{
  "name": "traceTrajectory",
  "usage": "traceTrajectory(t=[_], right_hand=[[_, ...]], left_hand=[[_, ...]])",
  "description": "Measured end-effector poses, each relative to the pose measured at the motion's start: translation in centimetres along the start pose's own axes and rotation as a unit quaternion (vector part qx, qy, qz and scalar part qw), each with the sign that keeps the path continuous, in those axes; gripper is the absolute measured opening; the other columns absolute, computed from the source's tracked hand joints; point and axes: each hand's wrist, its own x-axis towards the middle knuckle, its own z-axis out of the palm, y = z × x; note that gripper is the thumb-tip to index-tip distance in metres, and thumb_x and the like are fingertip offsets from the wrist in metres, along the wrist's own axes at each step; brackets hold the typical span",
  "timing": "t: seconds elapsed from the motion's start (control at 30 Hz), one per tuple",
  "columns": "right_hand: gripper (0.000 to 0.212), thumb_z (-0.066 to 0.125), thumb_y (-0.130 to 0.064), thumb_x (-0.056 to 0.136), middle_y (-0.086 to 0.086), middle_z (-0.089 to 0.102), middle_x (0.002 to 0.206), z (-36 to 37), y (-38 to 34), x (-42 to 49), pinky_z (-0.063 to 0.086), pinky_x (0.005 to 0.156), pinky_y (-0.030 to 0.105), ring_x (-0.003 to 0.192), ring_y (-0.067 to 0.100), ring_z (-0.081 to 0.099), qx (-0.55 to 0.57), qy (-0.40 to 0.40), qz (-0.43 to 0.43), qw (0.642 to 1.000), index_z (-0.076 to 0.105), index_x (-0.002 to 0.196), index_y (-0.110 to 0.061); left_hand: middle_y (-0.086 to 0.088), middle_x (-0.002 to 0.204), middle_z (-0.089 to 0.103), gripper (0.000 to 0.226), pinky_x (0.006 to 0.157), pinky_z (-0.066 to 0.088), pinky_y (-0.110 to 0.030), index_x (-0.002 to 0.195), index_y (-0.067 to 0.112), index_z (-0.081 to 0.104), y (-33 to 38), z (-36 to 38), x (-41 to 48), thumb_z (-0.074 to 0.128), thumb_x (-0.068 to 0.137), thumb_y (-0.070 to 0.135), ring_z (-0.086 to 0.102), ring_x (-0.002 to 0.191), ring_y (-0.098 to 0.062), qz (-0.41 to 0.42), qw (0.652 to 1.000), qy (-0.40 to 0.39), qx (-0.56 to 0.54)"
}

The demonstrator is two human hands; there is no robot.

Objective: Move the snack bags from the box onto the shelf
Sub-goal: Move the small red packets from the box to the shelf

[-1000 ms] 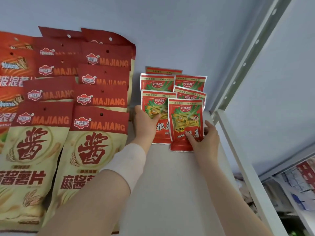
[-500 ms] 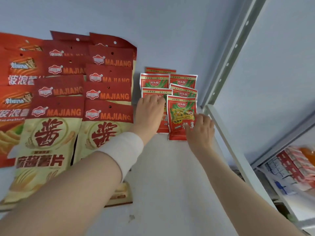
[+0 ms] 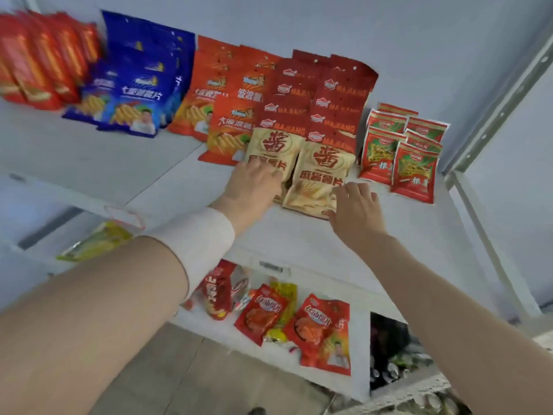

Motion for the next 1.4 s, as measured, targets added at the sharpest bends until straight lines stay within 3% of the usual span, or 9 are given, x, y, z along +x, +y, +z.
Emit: traceTrajectory(t=[0.47,0.53,0.6,0.67,0.8,0.87,1.0,1.2,1.4], right_hand=[[0.042,0.043,-0.026,0.094,0.011,0.042,0.136,-3.3,-40.3,-12.4,0.03,0.102,0.038,0.125,0.029,0.037,0.028,-0.032,-0.29,0.956,0.041,0.133,-0.01],[0.043,0.057,-0.027,0.087,0.011,0.05,0.126,-2.6,-47.6,-15.2,0.039,0.095,0.038,0.116,0.03,0.046,0.014,-0.042,-0.32,0.946,0.048,0.126,-0.01],[0.046,0.08,-0.021,0.063,0.013,0.062,0.099,-1.6,-54.7,-18.1,0.051,0.073,0.039,0.09,0.033,0.061,0.014,-0.036,-0.367,0.929,0.062,0.103,-0.007],[0.047,0.083,-0.017,0.051,0.016,0.063,0.081,-0.5,-60.9,-20.9,0.051,0.058,0.04,0.071,0.036,0.063,0.038,-0.036,-0.414,0.909,0.061,0.09,-0.004],[0.047,0.089,-0.031,0.044,0.008,0.065,0.075,0.0,-72.0,-25.8,0.05,0.052,0.033,0.065,0.026,0.063,0.031,-0.056,-0.486,0.872,0.066,0.08,-0.011],[0.043,0.086,-0.035,0.054,0.006,0.065,0.082,0.2,-77.1,-27.6,0.053,0.061,0.035,0.073,0.024,0.063,0.019,-0.076,-0.522,0.849,0.068,0.087,-0.014],[0.041,0.043,-0.036,0.095,0.005,0.048,0.132,2.1,-86.3,-30.9,0.038,0.1,0.034,0.119,0.023,0.045,0.026,-0.145,-0.563,0.813,0.043,0.132,-0.018],[0.042,0.043,-0.033,0.095,0.003,0.044,0.134,10.1,-98.2,-31.9,0.036,0.101,0.03,0.123,0.02,0.041,0.064,-0.231,-0.561,0.792,0.039,0.134,-0.017],[0.049,0.05,-0.035,0.093,0.004,0.041,0.139,20.5,-106.2,-31.6,0.038,0.105,0.033,0.128,0.02,0.04,0.029,-0.362,-0.452,0.815,0.037,0.137,-0.017]], left_hand=[[-0.009,0.125,0.052,0.04,0.093,0.037,-0.036,0.128,0.014,0.045,-25.7,5.1,-41.0,0.052,0.092,0.03,0.046,0.118,-0.029,-0.265,0.953,-0.145,-0.005],[-0.007,0.122,0.052,0.039,0.091,0.036,-0.034,0.127,0.014,0.045,-29.4,7.5,-48.3,0.05,0.093,0.031,0.047,0.115,-0.027,-0.31,0.935,-0.168,-0.034],[-0.006,0.121,0.052,0.038,0.091,0.038,-0.034,0.127,0.014,0.045,-32.8,10.0,-55.5,0.049,0.093,0.032,0.048,0.114,-0.026,-0.354,0.916,-0.181,-0.053],[-0.006,0.123,0.053,0.039,0.092,0.039,-0.035,0.127,0.016,0.046,-35.5,11.9,-61.9,0.049,0.093,0.035,0.048,0.116,-0.026,-0.4,0.893,-0.196,-0.07],[-0.003,0.123,0.053,0.043,0.097,0.037,-0.033,0.125,0.019,0.048,-39.4,14.8,-72.0,0.053,0.09,0.043,0.048,0.117,-0.023,-0.506,0.829,-0.202,-0.129],[-0.001,0.124,0.055,0.045,0.096,0.038,-0.032,0.126,0.02,0.048,-40.9,16.4,-76.1,0.055,0.089,0.045,0.049,0.117,-0.021,-0.549,0.8,-0.194,-0.148],[-0.001,0.123,0.057,0.044,0.095,0.041,-0.033,0.125,0.02,0.048,-43.8,20.1,-82.3,0.055,0.089,0.045,0.051,0.116,-0.021,-0.616,0.737,-0.209,-0.185],[-0.001,0.127,0.055,0.045,0.098,0.041,-0.032,0.128,0.021,0.046,-49.9,28.5,-87.4,0.055,0.09,0.044,0.05,0.119,-0.019,-0.668,0.665,-0.249,-0.225],[-0.004,0.128,0.054,0.049,0.1,0.041,-0.035,0.13,0.018,0.044,-55.2,39.7,-89.8,0.056,0.089,0.042,0.049,0.12,-0.022,-0.703,0.567,-0.294,-0.313]])
